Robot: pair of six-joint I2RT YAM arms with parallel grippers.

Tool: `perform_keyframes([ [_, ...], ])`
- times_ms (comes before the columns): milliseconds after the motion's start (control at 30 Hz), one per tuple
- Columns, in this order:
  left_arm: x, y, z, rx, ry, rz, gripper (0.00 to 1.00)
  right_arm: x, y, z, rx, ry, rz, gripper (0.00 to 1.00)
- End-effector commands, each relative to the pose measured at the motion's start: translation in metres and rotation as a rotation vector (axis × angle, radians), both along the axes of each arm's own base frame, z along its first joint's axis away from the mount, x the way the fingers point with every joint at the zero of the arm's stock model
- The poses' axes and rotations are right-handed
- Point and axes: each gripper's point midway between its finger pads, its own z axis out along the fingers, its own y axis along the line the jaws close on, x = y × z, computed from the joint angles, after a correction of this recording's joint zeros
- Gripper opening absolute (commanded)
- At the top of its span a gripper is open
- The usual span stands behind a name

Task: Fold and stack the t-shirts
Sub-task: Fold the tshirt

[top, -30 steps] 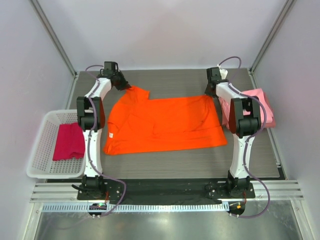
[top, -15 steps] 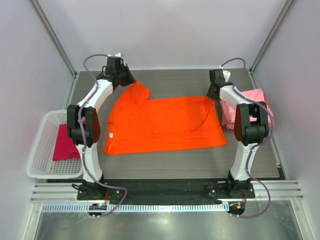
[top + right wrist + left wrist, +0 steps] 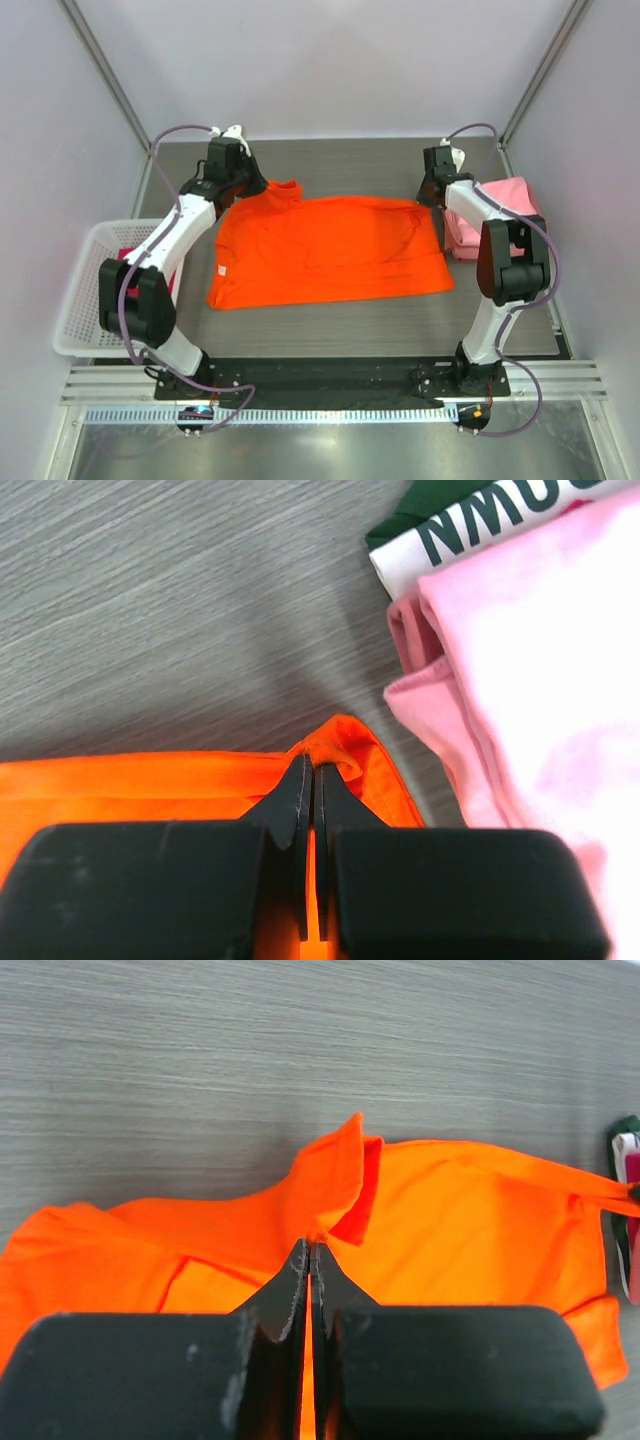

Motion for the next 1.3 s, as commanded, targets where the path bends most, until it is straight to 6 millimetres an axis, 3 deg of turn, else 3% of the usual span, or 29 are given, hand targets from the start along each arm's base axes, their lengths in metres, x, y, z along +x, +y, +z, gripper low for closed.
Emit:
perform_keyframes([
  [0, -0.012, 0.005, 0.034, 0.011, -0.111, 0.005, 0.00, -0.001, -0.002, 0.031, 0.002, -0.076, 0.006, 0.02],
  [100, -0.029, 0.010, 0.041, 0.031, -0.128, 0.028, 0.00, -0.007, -0.003, 0.032, -0.003, -0.079, 0.002, 0.02],
  [367, -0.068, 0.008, 0.036, 0.049, -0.124, 0.031, 0.00, -0.035, -0.015, 0.035, -0.033, -0.080, -0.035, 0.02],
  [733, -0.120, 0.032, 0.043, 0.096, -0.132, 0.069, 0.00, -0.069, -0.018, 0.033, -0.023, -0.092, -0.046, 0.02],
  [1067, -0.160, 0.045, 0.036, 0.100, -0.108, 0.077, 0.00, -0.091, -0.022, 0.031, -0.011, -0.120, -0.069, 0.02],
  [1267, -0.182, 0.049, 0.015, 0.094, -0.051, 0.084, 0.00, -0.104, -0.021, 0.024, 0.029, -0.148, -0.098, 0.02],
])
